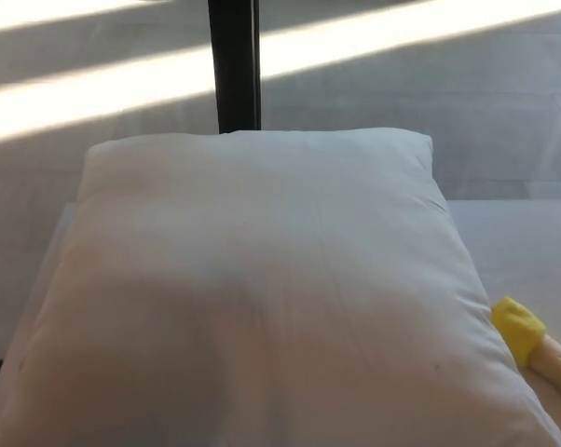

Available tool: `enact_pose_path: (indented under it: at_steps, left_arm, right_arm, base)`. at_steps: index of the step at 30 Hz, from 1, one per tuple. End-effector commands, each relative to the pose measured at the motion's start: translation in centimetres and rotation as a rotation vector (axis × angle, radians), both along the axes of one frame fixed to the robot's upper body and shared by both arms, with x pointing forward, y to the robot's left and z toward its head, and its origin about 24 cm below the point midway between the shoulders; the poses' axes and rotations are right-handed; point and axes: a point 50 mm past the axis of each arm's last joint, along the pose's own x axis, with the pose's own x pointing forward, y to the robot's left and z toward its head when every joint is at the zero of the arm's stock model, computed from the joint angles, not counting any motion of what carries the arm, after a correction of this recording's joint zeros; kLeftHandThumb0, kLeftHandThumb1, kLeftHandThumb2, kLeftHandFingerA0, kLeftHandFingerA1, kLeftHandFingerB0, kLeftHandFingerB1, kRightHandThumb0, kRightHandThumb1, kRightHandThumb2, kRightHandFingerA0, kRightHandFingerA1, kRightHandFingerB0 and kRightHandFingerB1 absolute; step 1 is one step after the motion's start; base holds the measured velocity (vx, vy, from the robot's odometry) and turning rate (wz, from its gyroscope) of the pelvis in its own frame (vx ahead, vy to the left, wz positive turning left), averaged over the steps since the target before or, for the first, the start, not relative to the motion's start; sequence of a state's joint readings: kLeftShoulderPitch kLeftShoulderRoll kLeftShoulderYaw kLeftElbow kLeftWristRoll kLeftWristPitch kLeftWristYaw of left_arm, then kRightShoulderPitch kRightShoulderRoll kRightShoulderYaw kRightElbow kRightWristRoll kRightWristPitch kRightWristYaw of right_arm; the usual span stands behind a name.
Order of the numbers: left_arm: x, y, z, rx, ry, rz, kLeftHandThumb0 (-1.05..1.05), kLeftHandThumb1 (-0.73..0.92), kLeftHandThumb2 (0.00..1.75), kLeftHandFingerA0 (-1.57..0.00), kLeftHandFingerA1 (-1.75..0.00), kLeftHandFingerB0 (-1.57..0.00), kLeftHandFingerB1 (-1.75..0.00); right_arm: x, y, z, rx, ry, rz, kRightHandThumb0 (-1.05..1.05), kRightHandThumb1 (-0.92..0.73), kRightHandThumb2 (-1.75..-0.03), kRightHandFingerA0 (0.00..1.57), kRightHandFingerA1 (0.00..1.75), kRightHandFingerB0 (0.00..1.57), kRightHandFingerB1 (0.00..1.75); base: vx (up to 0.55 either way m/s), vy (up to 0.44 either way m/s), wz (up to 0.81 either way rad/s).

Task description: A hammer is kept on the right hand side and a pillow is kept on the left hand side on the desk infront of the robot and the robot uses its right hand to pick up the hammer and makes a downward swinging motion to hit the pillow

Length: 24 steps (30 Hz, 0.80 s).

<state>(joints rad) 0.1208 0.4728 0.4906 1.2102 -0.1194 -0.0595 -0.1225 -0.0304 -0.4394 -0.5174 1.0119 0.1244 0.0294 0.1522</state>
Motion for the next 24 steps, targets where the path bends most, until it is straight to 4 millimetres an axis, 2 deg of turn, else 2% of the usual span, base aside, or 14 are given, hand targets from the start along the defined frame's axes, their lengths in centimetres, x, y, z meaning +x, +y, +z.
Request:
enact_pose_path:
  at_steps: [1, 3, 4, 5, 8, 9, 12, 14, 15, 20, 21, 22, 23, 24]
  left_arm:
    - [-0.1, 1.3, 1.1, -0.005, -0.100, 0.082, -0.61, 0.74, 0.62, -0.75, -0.56, -0.59, -0.52]
    - [0.0, 1.3, 1.1, -0.007, -0.113, 0.101, -0.60, 0.74, 0.62, -0.76, -0.57, -0.56, -0.51]
    - [-0.1, 1.2, 1.0, -0.008, -0.112, 0.100, -0.61, 0.74, 0.62, -0.74, -0.56, -0.55, -0.50]
    - [0.0, 1.2, 1.0, -0.004, -0.097, 0.090, -0.61, 0.75, 0.63, -0.74, -0.55, -0.57, -0.50]
    - [-0.2, 1.2, 1.0, -0.001, -0.094, 0.082, -0.61, 0.75, 0.63, -0.72, -0.53, -0.58, -0.50]
    - [-0.2, 1.2, 1.0, -0.004, -0.097, 0.086, -0.61, 0.75, 0.63, -0.73, -0.55, -0.56, -0.50]
    - [-0.2, 1.3, 1.1, -0.001, -0.095, 0.069, -0.61, 0.76, 0.63, -0.74, -0.54, -0.54, -0.50]
    - [-0.2, 1.3, 1.1, -0.005, -0.097, 0.078, -0.62, 0.76, 0.63, -0.72, -0.53, -0.52, -0.48]
    - [-0.2, 1.3, 1.1, -0.009, -0.102, 0.083, -0.61, 0.74, 0.62, -0.72, -0.52, -0.53, -0.48]
    - [-0.3, 1.2, 0.9, -0.017, -0.106, 0.087, -0.60, 0.75, 0.63, -0.73, -0.53, -0.54, -0.50]
    - [-0.3, 1.1, 0.9, -0.013, -0.099, 0.080, -0.60, 0.76, 0.63, -0.73, -0.53, -0.53, -0.49]
    - [-0.3, 1.1, 0.9, -0.023, -0.114, 0.101, -0.59, 0.75, 0.62, -0.73, -0.55, -0.54, -0.50]
    - [-0.3, 1.1, 0.9, -0.019, -0.112, 0.098, -0.60, 0.74, 0.63, -0.71, -0.53, -0.54, -0.50]
    - [-0.3, 1.1, 0.9, -0.016, -0.108, 0.093, -0.60, 0.74, 0.63, -0.71, -0.53, -0.54, -0.50]
  right_arm:
    - [0.5, -3.4, 3.6, -0.010, -0.212, -0.148, -0.57, -0.67, -0.76, 0.04, 0.26, 0.05, 0.22]
    - [1.1, -4.5, 5.1, -0.014, -0.324, -0.269, -0.55, -0.70, -0.67, 0.04, 0.20, 0.05, 0.18]
    - [1.5, -5.0, 5.9, 0.002, -0.370, -0.333, -0.59, -0.54, -0.89, 0.00, 0.23, 0.00, 0.23]
    - [2.3, -5.9, 7.6, 0.012, -0.483, -0.446, -0.64, -0.51, -0.84, 0.00, 0.13, 0.00, 0.15]
    - [3.6, -7.0, 10.3, 0.003, -0.639, -0.536, -0.53, -0.70, -0.73, 0.00, 0.07, 0.00, 0.08]
    - [4.1, -7.1, 11.0, 0.005, -0.672, -0.550, -0.66, -0.53, -0.84, 0.00, 0.11, 0.00, 0.08]
    - [5.4, -7.5, 13.3, 0.004, -0.757, -0.562, -0.64, -0.54, -0.85, 0.00, 0.11, 0.00, 0.12]
    - [6.3, -7.5, 14.5, -0.004, -0.802, -0.543, -0.55, -0.77, -0.63, 0.00, 0.13, 0.02, 0.23]
    - [7.5, -7.1, 16.0, -0.045, -0.831, -0.470, -0.73, -0.56, -0.88, 0.00, 0.13, 0.06, 0.21]
    - [10.8, -4.7, 19.9, -0.125, -0.928, -0.230, -0.64, -0.56, -0.94, 0.00, 0.30, 0.03, 0.32]
    - [11.3, -4.0, 20.4, -0.140, -0.935, -0.191, -0.61, -0.77, -0.63, 0.05, 0.32, 0.08, 0.25]
    - [12.3, -3.1, 21.2, -0.178, -0.937, -0.107, -0.64, -0.75, -0.62, 0.09, 0.40, 0.10, 0.26]
    - [13.3, -1.6, 22.3, -0.234, -0.929, -0.005, -0.37, -0.49, -1.05, 0.03, 0.53, 0.00, 0.49]
    - [13.6, -1.1, 22.6, -0.251, -0.924, 0.025, -0.37, -0.49, -1.05, 0.03, 0.53, 0.00, 0.49]
  base:
    - [0.00, 0.000, 0.00]
    - [0.00, 0.000, 0.00]
    - [0.00, 0.000, 0.00]
    - [0.00, 0.000, 0.00]
    - [0.00, 0.000, 0.00]
    - [0.00, 0.000, 0.00]
    - [0.00, 0.000, 0.00]
    - [0.00, 0.000, 0.00]
    - [0.00, 0.000, 0.00]
    - [0.00, 0.000, 0.00]
    - [0.00, 0.000, 0.00]
    - [0.00, 0.000, 0.00]
    - [0.00, 0.000, 0.00]
    - [0.00, 0.000, 0.00]
